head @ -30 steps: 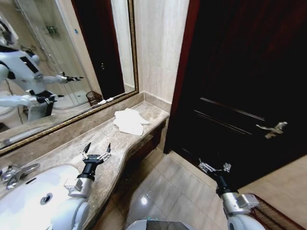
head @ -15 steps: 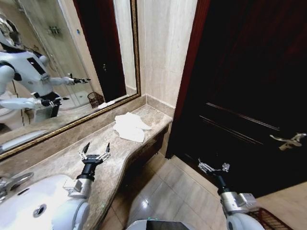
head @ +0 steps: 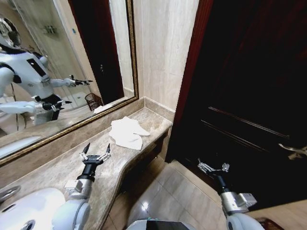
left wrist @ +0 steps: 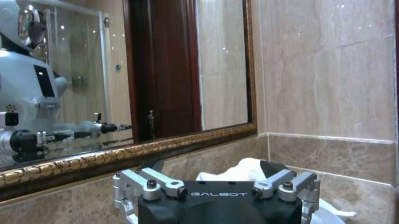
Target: Discard the used towel into the hamper.
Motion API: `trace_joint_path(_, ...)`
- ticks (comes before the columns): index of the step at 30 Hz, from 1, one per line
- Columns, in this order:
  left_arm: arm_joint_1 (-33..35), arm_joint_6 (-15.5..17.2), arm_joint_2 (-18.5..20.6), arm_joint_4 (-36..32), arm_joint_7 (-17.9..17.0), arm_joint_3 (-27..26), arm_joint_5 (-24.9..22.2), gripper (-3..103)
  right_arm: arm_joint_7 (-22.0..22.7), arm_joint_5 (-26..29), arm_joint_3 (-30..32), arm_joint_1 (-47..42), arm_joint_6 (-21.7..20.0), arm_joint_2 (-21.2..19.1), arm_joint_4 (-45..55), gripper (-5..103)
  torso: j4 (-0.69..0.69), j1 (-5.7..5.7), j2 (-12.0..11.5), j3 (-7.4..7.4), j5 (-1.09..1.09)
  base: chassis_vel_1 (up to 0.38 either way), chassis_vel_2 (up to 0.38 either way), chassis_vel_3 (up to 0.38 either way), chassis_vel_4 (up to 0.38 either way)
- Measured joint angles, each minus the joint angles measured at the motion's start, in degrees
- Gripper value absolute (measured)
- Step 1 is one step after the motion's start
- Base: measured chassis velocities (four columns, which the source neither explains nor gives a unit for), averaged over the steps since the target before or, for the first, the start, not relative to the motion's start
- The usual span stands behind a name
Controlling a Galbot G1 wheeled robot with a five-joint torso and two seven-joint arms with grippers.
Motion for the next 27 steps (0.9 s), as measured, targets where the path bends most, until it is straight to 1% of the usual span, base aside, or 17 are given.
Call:
trace_joint_path(14,0.13,-0.3,0.51,0.53,0.64,-0.07,-0.18,100,-0.24,-1.21,-0.19,-0.17,0.08,0.94,0.6,100,-0.02,-0.01,0.0,0.0,0.0,-0.096,0.092,0.095,-0.09)
trace_joint_path(16,-0.01,-0.3,0.99,0.86,0.76,-0.1,-0.36,100,-0.22,-3.15,-0.19,0.1,1.33,1.19,0.28,100,-0.01,0.0,0.0,0.0,0.0,-0.1,0.113,0.116,-0.089)
trace_joint_path(17,-0.01,-0.3,0.99,0.86,0.76,-0.1,-0.36,100,-0.22,-3.15,-0.19,0.1,1.33,1.19,0.28,100,-0.01,0.0,0.0,0.0,0.0,-0.1,0.11,0.112,-0.089)
trace_joint_path(19,-0.29,-0.16,1.63,1.22,0.84,-0.1,-0.86,100,-0.13,-5.75,-0.17,0.29,2.33,1.37,-0.07,100,0.0,0.01,0.0,0.0,0.0,-0.059,0.099,0.067,-0.047)
trace_joint_path(25,-1.43,0.94,3.37,2.14,0.88,0.11,-2.42,100,-0.17,-5.64,-0.32,-0.23,2.03,1.39,0.34,100,-0.01,0.0,0.0,0.0,-0.01,0.0,0.0,0.0,0.0)
trace_joint_path(27,-2.52,1.79,4.72,3.19,0.88,0.22,-3.37,100,-0.19,-5.81,-0.24,-0.25,2.03,1.4,0.5,100,-0.01,-0.02,0.0,0.0,0.0,0.0,0.0,0.0,0.0)
